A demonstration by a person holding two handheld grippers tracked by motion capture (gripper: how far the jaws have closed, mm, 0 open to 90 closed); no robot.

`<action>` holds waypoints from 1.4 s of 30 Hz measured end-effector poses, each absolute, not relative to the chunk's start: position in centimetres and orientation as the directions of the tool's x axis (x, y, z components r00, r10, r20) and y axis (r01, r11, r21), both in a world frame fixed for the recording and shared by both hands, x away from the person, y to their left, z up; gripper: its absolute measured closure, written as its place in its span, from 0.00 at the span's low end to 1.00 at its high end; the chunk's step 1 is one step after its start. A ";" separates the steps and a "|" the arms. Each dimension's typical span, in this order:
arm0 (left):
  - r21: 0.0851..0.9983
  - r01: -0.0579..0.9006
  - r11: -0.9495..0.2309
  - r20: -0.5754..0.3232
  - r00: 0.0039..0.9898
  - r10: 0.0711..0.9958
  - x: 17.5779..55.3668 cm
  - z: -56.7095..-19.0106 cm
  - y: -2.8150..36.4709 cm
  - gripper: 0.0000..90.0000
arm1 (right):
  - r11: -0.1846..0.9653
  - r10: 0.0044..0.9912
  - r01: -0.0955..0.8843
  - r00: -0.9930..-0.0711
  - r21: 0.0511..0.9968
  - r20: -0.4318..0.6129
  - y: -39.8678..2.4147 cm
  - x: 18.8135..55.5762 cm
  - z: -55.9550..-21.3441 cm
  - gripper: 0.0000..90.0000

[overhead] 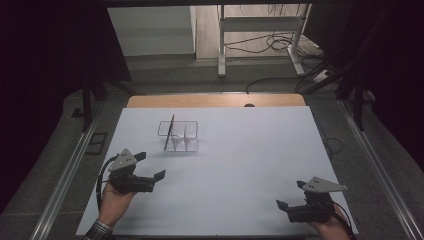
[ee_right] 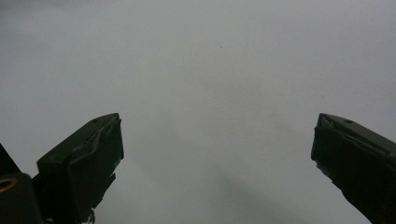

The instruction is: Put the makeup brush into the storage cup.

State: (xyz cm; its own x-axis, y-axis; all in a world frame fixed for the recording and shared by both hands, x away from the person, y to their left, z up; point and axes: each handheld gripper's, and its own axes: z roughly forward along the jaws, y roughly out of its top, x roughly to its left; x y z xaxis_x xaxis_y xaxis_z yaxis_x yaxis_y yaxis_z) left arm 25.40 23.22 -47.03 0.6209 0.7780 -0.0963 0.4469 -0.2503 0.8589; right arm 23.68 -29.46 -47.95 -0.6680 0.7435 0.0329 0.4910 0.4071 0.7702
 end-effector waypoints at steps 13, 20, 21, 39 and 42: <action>0.857 0.463 -0.229 -0.118 0.607 0.786 24.4 -47.2 24.1 0.04 | 0.404 0.745 0.492 -0.666 0.771 0.035 -29.5 23.7 -47.9 0.03; 0.855 0.468 -0.221 -0.126 0.601 0.789 23.9 -47.1 24.5 0.04 | 0.404 0.745 0.492 -0.666 0.771 0.035 -29.5 23.7 -47.9 0.03; 0.855 0.469 -0.220 -0.125 0.599 0.791 23.8 -47.2 24.5 0.04 | 0.404 0.745 0.492 -0.666 0.771 0.035 -29.5 23.7 -47.9 0.03; 0.855 0.475 -0.207 -0.125 0.577 0.807 22.5 -47.2 25.6 0.04 | 0.402 0.746 0.492 -0.665 0.772 0.035 -29.5 23.7 -47.9 0.03; 0.855 0.475 -0.206 -0.124 0.574 0.809 22.2 -47.2 25.7 0.04 | 0.403 0.745 0.491 -0.666 0.772 0.035 -29.5 23.7 -47.9 0.03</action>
State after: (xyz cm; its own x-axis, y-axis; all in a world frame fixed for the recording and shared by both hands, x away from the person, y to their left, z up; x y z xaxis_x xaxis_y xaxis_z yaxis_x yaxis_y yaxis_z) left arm 22.22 25.72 -47.19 0.5742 0.8093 -0.1238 0.4753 -0.2064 0.8553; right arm 23.69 -29.46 -47.92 -0.6658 0.7453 0.0346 0.4915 0.4032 0.7719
